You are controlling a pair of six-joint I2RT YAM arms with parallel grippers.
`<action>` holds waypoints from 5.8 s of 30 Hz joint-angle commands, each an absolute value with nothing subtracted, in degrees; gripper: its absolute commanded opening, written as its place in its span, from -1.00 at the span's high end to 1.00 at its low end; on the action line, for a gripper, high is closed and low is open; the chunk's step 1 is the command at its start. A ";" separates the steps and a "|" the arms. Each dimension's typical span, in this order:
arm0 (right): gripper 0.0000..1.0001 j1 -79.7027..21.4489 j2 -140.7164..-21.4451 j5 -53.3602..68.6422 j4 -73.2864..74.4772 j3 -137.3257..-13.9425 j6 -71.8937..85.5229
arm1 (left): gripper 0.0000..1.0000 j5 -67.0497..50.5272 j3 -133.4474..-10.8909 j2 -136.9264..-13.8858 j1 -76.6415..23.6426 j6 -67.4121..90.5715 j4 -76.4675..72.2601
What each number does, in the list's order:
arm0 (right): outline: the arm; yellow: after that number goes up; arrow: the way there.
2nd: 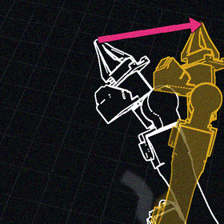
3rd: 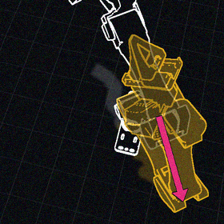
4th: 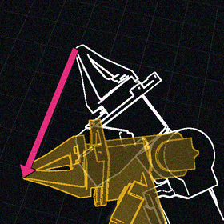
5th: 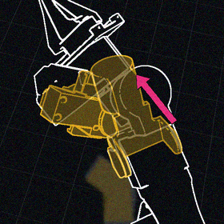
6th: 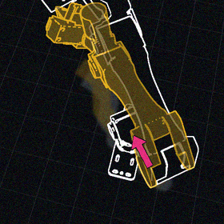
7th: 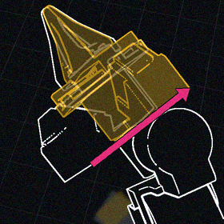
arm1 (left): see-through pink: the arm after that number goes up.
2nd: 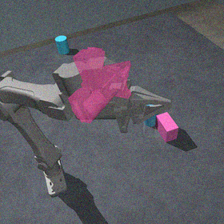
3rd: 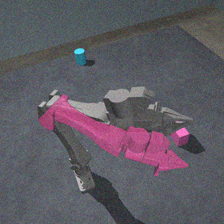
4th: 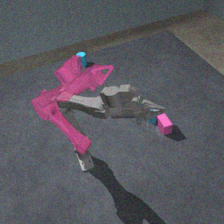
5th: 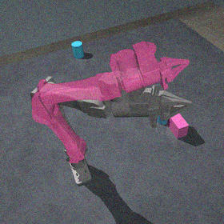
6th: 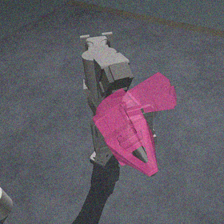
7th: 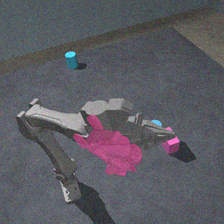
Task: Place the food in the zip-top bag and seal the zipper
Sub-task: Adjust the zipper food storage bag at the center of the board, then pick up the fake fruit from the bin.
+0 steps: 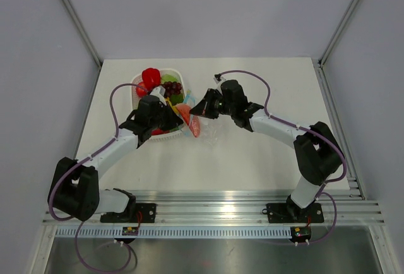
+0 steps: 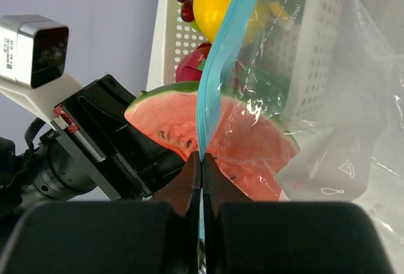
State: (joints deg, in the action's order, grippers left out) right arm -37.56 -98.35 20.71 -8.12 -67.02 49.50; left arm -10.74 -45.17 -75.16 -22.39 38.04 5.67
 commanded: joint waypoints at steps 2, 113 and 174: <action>1.00 -37.88 -96.24 18.91 2.82 -72.67 44.85 | 1.00 -13.27 -49.91 -73.49 -23.02 36.13 5.95; 1.00 -34.01 -95.54 0.62 30.50 -83.14 31.20 | -0.31 -9.67 -81.74 -81.57 -30.16 20.13 29.01; 1.00 -34.28 -95.01 7.21 27.86 -81.12 31.99 | -0.72 34.00 -80.07 -105.82 -24.25 30.49 24.61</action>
